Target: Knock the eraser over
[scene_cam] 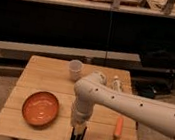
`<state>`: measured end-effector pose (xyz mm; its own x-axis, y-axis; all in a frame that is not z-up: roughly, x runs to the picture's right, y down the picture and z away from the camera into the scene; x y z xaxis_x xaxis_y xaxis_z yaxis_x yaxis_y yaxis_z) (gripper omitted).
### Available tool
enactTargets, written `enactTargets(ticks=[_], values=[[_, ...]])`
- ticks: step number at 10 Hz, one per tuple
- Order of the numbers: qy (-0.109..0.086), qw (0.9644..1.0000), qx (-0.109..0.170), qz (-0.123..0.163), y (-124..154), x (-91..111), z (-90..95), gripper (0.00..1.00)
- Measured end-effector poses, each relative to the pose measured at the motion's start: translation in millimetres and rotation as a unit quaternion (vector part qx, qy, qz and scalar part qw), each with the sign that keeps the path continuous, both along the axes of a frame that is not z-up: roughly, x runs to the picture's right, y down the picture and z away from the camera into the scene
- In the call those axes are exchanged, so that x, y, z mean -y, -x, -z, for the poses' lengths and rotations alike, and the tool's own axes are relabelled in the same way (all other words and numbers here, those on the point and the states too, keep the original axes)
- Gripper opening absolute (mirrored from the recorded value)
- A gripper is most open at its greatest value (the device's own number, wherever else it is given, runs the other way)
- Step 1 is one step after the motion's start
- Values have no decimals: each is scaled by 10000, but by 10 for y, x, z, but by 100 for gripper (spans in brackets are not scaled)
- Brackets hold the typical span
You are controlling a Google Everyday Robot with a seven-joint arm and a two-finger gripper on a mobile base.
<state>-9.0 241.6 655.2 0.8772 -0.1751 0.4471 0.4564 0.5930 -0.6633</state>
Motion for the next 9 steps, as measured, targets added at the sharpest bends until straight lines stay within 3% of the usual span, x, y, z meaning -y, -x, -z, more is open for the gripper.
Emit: enactTargets(ticks=[3,5,9], values=[[46,10000,-14,-23,15,-28,8,8],[76,10000,-24,-37,30,-26,-3,2],[139,9999,-50,-52,55,-67,12,22]])
